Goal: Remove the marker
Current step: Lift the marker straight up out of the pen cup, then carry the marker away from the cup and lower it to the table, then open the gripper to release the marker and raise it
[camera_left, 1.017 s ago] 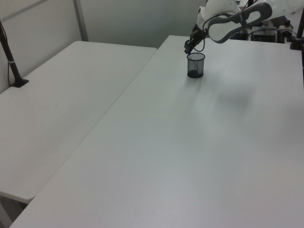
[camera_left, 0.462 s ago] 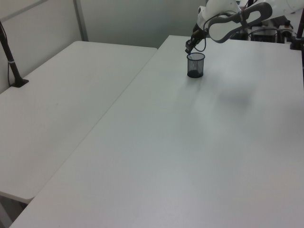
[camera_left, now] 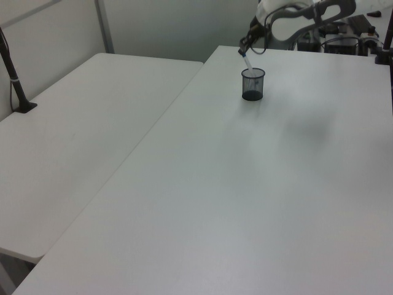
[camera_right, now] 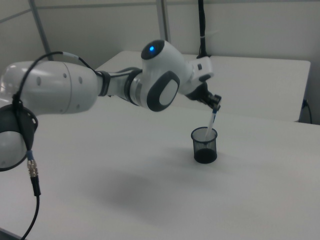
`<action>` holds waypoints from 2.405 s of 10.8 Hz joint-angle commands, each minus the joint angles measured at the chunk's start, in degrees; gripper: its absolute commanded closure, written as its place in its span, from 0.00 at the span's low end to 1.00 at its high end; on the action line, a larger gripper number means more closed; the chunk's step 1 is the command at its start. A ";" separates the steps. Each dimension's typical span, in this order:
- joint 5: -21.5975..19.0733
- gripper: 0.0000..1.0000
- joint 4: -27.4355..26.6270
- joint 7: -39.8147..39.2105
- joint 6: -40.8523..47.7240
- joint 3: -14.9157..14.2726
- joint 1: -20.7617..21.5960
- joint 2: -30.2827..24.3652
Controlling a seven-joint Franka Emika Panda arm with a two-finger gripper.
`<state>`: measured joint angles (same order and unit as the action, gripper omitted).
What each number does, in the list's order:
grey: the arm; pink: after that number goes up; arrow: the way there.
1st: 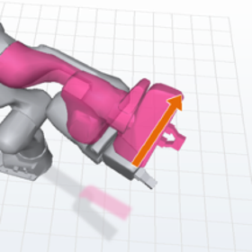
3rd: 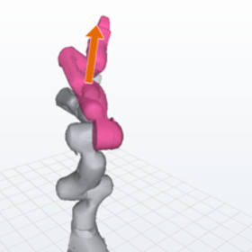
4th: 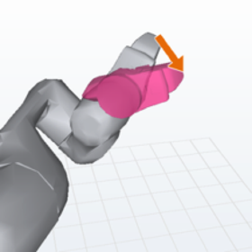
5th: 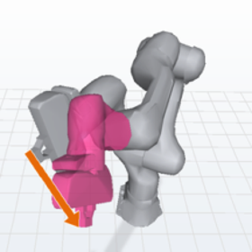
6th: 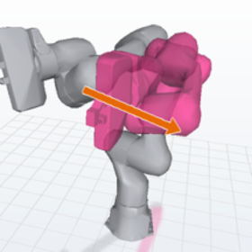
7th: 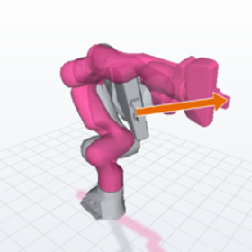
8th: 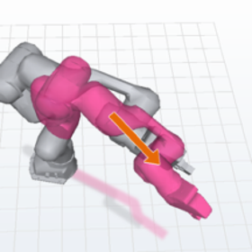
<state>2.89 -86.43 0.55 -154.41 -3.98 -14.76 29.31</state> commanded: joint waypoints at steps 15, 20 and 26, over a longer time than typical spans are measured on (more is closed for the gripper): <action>0.10 0.86 -1.99 -8.20 23.81 5.56 9.04 -0.14; 0.36 0.19 -2.16 -7.67 18.70 5.56 10.62 1.54; 0.10 0.00 -2.16 -3.29 32.82 5.48 14.93 -7.84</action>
<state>2.90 -87.21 -5.57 -129.56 1.98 -1.92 27.51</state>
